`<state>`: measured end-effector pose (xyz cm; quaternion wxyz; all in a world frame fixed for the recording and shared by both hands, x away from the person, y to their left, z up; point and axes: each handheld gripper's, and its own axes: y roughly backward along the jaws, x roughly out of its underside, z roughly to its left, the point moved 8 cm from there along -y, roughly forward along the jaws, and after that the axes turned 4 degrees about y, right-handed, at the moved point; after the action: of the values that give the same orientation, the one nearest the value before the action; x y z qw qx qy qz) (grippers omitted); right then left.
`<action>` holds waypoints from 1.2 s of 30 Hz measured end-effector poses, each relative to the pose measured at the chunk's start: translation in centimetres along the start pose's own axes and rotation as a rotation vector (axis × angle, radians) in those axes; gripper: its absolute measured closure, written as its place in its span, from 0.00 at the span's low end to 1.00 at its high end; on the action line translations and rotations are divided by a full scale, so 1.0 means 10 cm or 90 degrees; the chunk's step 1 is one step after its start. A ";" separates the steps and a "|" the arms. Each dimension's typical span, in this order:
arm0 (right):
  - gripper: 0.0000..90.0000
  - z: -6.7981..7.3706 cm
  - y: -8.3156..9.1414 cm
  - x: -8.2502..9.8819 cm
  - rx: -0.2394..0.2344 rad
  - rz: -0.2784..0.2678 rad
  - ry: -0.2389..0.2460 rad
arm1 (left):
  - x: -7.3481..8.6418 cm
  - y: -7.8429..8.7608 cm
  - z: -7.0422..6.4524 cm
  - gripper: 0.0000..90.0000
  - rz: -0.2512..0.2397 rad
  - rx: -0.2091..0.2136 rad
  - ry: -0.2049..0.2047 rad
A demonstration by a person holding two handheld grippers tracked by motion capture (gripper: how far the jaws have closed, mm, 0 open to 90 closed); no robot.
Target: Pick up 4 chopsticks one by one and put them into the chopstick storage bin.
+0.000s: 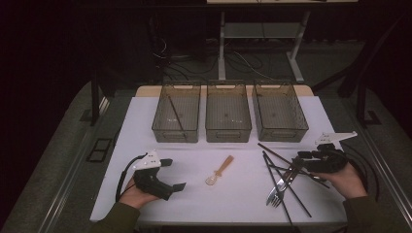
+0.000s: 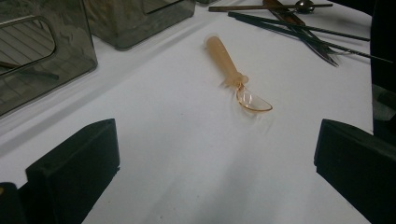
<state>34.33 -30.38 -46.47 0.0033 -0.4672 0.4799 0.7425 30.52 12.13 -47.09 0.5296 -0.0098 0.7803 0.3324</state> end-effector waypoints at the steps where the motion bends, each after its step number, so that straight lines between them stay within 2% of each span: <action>1: 0.67 0.00 0.01 0.05 0.001 0.008 0.001 | 0.00 0.00 0.00 0.00 -0.002 0.001 0.000; 13: 0.83 -0.02 0.01 0.30 0.001 0.063 0.014 | 0.00 -0.01 -0.01 0.00 0.003 0.002 -0.003; 36: 0.93 -0.08 -0.07 0.36 0.005 0.083 0.016 | 0.00 -0.01 -0.01 0.00 0.004 0.001 -0.004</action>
<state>33.16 -32.15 -49.56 -0.0491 -0.4442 0.5125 0.7332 30.46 11.97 -47.18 0.5308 -0.0056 0.7791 0.3333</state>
